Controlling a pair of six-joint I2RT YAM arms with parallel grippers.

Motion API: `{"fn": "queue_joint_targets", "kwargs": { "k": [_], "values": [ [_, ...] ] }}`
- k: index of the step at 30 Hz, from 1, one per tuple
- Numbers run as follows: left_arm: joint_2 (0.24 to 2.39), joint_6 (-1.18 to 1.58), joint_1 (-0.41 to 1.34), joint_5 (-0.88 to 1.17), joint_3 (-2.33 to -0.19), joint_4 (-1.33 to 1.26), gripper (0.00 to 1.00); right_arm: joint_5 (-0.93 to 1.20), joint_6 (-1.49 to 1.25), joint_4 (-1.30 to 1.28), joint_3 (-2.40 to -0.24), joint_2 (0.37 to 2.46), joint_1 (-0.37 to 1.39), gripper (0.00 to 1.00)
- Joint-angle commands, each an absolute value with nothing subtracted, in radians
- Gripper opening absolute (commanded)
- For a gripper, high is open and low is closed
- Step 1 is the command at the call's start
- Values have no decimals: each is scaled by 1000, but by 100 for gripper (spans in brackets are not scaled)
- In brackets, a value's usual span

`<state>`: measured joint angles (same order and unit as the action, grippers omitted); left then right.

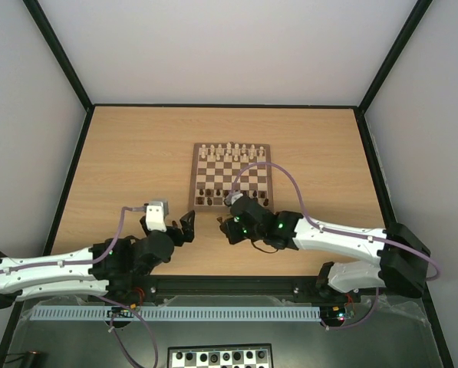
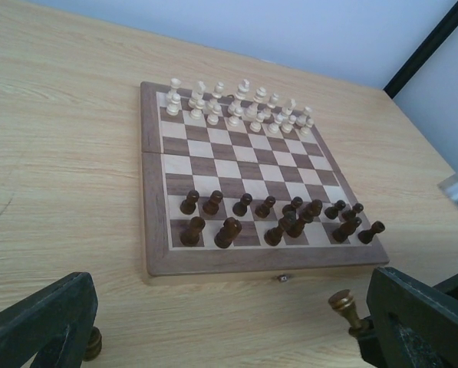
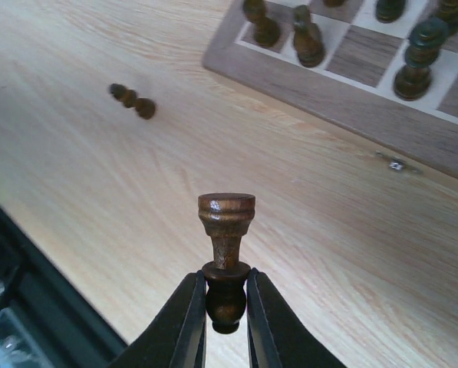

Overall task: Set up the chess pieces on the board
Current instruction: Pick up the chess piece at the center of the board, then place the chess piece on the chessboard.

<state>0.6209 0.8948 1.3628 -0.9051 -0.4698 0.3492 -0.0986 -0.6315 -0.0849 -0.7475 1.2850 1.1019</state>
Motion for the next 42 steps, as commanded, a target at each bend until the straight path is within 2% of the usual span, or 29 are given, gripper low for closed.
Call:
{"fn": "queue_joint_targets", "kwargs": {
  "k": [1, 12, 39, 42],
  "values": [
    [658, 915, 1360, -893, -464, 328, 100, 3, -591, -110, -726, 1230, 1109, 15],
    [682, 926, 1361, -863, -457, 326, 100, 177, -588, -29, -695, 1188, 1109, 15],
    [751, 940, 1349, -840, -437, 283, 100, 399, -576, 43, -728, 1239, 1111, 16],
    [766, 941, 1346, -836, -438, 283, 96, 391, -574, 42, -738, 1239, 1110, 16]
  ]
}}
